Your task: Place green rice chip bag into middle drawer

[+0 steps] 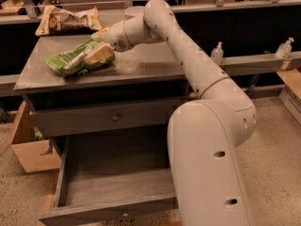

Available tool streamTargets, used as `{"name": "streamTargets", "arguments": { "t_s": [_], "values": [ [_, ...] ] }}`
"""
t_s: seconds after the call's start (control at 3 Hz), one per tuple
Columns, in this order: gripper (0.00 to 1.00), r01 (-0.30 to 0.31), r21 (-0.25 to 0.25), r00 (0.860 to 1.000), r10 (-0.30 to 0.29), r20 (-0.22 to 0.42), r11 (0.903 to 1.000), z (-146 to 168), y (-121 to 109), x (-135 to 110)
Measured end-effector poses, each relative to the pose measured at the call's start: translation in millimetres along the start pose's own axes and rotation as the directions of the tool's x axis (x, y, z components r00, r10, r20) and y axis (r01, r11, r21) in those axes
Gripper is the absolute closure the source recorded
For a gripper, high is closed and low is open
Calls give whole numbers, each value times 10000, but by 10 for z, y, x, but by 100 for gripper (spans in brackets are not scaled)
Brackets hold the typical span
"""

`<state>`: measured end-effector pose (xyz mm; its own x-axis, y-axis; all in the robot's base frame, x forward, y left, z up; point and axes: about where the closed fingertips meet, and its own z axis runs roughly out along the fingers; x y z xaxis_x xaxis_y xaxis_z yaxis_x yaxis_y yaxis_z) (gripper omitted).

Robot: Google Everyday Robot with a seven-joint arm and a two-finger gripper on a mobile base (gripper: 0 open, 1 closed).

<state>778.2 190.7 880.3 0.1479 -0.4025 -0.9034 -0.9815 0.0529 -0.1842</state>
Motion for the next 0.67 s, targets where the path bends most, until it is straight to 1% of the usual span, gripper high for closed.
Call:
{"name": "streamTargets", "arguments": {
  "t_s": [0.33,0.67],
  "values": [
    [64,445,-367,9988,-452,-168,9983,-108,77,-47],
    [87,885,-741,9940,-928,-579,9933,-454,323,-198]
  ]
}}
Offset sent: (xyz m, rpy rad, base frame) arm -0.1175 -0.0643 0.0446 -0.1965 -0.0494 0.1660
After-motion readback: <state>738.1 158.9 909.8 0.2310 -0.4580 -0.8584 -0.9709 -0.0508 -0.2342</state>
